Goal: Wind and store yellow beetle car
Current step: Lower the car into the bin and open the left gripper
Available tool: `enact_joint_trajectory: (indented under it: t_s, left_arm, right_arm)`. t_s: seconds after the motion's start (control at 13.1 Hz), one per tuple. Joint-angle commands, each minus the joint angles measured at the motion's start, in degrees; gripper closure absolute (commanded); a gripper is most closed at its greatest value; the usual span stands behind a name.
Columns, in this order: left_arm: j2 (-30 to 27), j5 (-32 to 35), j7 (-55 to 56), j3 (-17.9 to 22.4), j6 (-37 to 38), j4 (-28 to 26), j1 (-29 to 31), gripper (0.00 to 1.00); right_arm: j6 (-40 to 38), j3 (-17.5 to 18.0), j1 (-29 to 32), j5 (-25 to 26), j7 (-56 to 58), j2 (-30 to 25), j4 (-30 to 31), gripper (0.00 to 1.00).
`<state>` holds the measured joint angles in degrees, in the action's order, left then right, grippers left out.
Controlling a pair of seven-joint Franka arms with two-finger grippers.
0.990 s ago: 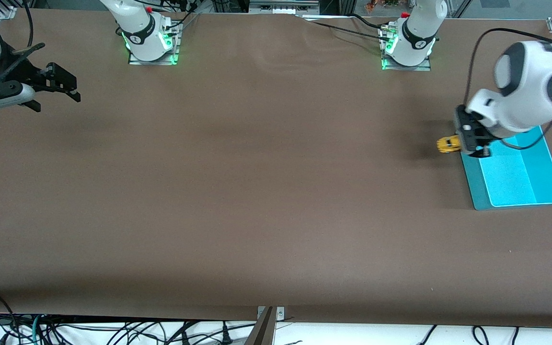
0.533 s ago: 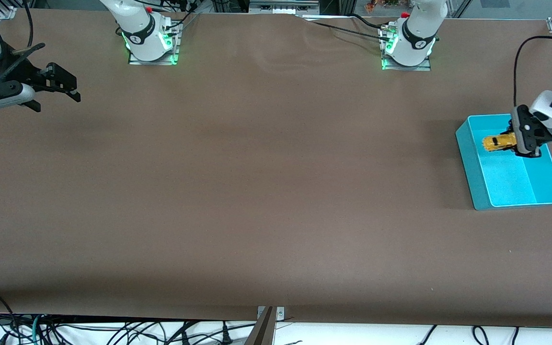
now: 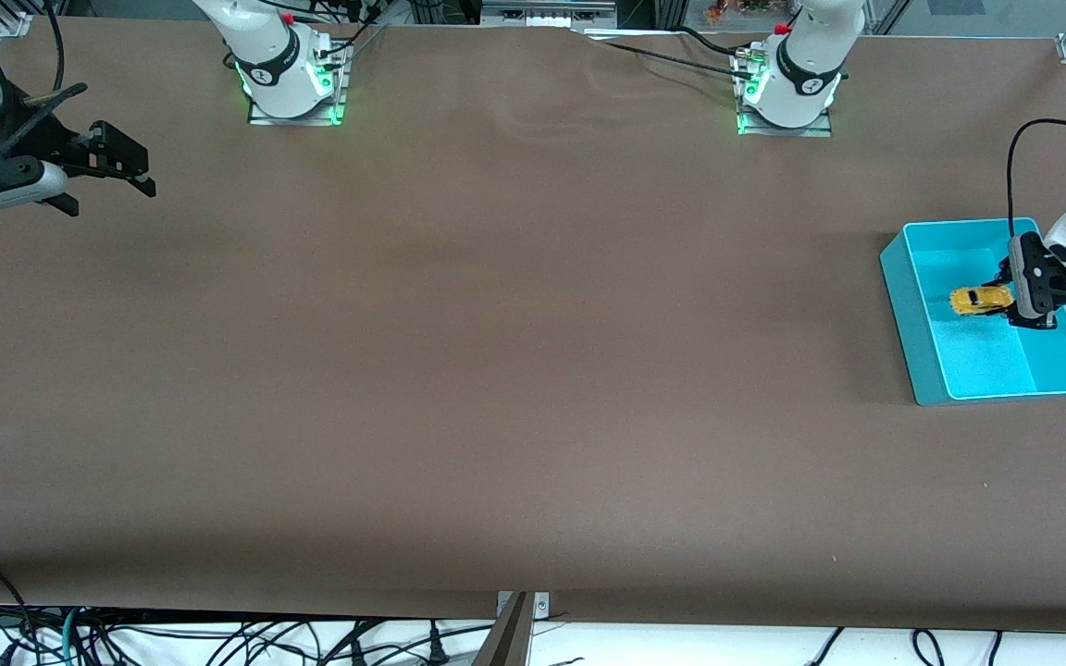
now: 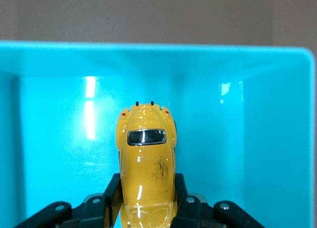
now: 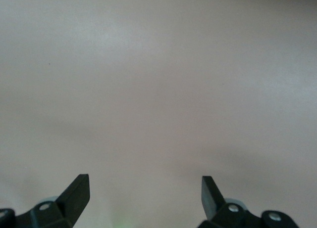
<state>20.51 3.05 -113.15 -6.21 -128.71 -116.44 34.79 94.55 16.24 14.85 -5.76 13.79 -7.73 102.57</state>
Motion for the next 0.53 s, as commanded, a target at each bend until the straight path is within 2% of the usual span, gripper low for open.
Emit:
enact_joint_trajectory:
  t_s: [0.0, 0.46]
  left_arm:
    - [3.91, -0.94, -3.39, 1.46, -3.03, 1.57, 0.54, 0.85]
    - [8.14, -0.94, -3.39, 2.52, -8.65, 0.87, 0.63, 0.81]
  right_arm:
    - [-1.38, -0.24, -0.43, 0.58, -0.78, 0.78, -1.67, 0.0]
    - [-1.3, -0.24, -0.43, 0.58, -0.78, 0.78, -1.67, 0.0]
